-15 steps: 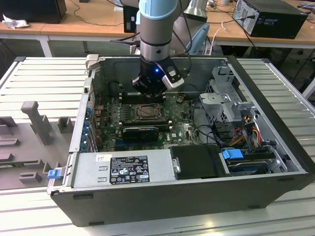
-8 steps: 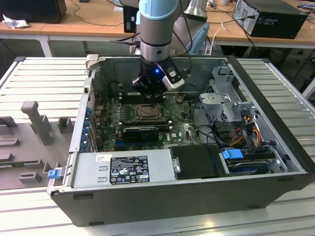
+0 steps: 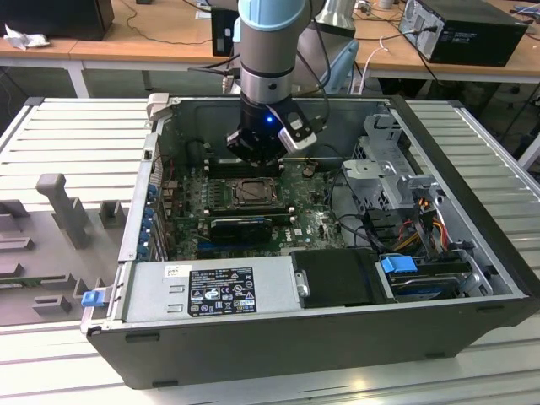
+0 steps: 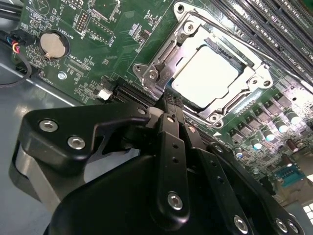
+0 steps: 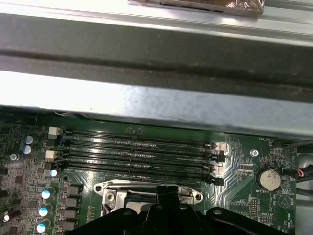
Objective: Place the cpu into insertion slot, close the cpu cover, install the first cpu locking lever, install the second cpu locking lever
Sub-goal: 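Install the second cpu locking lever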
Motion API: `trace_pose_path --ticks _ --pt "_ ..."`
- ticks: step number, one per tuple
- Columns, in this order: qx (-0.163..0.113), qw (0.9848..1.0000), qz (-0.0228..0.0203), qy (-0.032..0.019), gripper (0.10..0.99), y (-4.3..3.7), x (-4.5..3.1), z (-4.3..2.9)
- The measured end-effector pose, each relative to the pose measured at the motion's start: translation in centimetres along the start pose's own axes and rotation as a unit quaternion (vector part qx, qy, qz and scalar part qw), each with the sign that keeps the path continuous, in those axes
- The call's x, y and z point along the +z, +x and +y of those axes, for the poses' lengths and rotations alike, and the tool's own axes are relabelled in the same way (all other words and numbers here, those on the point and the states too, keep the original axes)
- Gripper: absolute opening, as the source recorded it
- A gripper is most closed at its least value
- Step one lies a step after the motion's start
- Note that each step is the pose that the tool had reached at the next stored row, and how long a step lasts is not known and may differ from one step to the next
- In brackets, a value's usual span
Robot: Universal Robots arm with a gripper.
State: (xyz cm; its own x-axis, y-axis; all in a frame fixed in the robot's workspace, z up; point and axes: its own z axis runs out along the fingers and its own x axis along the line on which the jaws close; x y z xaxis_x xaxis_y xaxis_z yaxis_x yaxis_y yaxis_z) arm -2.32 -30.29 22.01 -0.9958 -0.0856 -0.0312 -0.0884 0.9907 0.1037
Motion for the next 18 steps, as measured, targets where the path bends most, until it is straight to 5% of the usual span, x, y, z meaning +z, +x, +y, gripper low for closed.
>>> trace_pose_path --ticks 18 --pt "0.0 1.0 0.0 -0.0001 0.106 0.03 -0.79 -0.82"
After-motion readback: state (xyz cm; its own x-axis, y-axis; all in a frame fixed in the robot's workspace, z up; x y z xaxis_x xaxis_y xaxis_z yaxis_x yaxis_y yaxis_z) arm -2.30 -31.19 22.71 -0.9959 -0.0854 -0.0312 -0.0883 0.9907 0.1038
